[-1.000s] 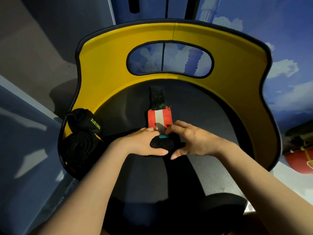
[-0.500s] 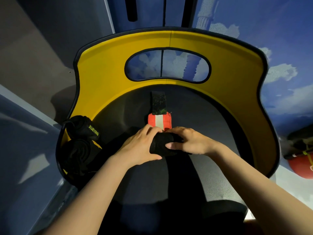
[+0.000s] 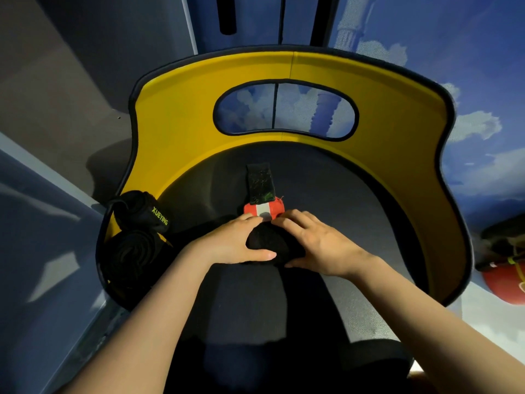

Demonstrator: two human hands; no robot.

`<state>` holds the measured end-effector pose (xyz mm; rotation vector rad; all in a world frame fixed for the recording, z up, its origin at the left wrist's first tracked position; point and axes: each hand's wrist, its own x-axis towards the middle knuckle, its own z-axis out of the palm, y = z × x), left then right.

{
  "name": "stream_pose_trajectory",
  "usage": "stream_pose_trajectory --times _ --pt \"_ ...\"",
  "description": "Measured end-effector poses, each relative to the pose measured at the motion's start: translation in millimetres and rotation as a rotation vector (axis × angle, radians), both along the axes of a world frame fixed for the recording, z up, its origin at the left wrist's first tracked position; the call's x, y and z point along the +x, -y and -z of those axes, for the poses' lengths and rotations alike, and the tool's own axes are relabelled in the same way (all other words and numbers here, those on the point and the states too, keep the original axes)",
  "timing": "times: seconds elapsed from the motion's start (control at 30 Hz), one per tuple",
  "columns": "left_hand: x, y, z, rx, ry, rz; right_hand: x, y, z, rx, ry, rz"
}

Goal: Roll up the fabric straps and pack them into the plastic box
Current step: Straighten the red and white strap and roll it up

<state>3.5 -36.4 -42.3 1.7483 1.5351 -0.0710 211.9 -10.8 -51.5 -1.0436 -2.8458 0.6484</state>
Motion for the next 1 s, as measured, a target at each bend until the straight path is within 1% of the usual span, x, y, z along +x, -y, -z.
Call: stream_pose_trajectory --times 0.07,0.2,0.3,0.4,0.5,0.6,0.67,0.7,0.77,0.87,0.93,1.0 --pt "1 1 -1 -0.008 -0.007 -0.004 -2 -1 -2 -0.009 -0.023 -0.005" --pt "4 6 -6 0.067 -0.070 0.019 -3 -6 -8 -0.155 -0.042 0.033" --pt "7 13 -10 0.167 -0.092 0.077 -3 -10 -11 -0.243 -0.029 0.056" --pt "13 22 -6 0.323 -0.200 0.155 0 -15 -13 -0.365 -0.054 0.107" --pt "16 27 -1 0.439 -0.228 0.166 3 -18 -16 -0.491 -0.091 0.138" --pt "12 23 -2 0.403 -0.200 0.137 3 -18 -15 -0.558 -0.097 0.164" --pt "9 19 -4 0.343 -0.181 0.124 2 -16 -14 -0.536 -0.095 0.169" --pt "7 17 -4 0.314 -0.156 0.113 2 -14 -14 -0.494 -0.093 0.161" --pt "5 13 -6 0.262 -0.095 0.082 4 -10 -14 -0.340 -0.086 0.117" --pt "0 10 -8 0.154 -0.019 0.043 7 -4 -10 -0.093 -0.024 0.033" --pt "-1 9 -8 0.081 0.020 0.039 6 -1 -6 -0.059 -0.041 0.006" --pt "-2 10 -8 0.022 0.051 0.033 6 -2 -6 -0.141 -0.094 0.008"
